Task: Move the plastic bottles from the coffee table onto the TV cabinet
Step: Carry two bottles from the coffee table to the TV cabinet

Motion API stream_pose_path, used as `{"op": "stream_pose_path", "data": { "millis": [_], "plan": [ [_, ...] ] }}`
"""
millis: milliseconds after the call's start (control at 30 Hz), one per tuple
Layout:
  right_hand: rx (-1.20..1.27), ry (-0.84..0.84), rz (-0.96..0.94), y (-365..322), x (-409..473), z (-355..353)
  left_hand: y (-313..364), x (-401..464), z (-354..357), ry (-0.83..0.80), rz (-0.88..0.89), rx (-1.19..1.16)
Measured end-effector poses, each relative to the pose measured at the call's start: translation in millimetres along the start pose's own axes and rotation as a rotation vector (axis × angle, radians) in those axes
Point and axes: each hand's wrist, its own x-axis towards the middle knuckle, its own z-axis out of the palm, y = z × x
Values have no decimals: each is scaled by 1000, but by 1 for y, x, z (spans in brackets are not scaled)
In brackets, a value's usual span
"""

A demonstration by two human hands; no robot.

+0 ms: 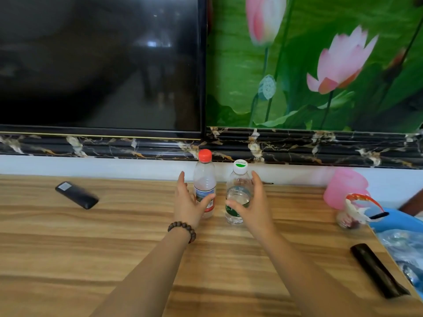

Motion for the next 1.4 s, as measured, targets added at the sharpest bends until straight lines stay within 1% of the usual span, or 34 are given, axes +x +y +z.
{"op": "stream_pose_path", "data": {
  "millis": [100,167,267,400,667,1000,1200,1333,1400],
  "plan": [
    [-76,60,59,23,-8,7,-14,2,6,-46,-72,1],
    [-72,83,87,37,-12,15,-26,3,13,-77,-102,-18],
    [-37,109,92,47,-13,24,-38,7,21,-65,-101,14],
    [-65,126,73,44,-5,31,-41,16,28,-59,-75,31],
    [-127,107,105,38,30,51,-40,28,40,-28,-58,37],
    [-116,91,141,37,50,54,-36,35,45,0,-60,85],
    [-27,29,132,39,44,56,-39,35,40,-42,-94,84],
    [-40,12,128,41,37,54,-33,31,32,-88,-128,73],
    [-83,1,148,34,29,49,-28,23,25,-96,-151,125]
  ]
}}
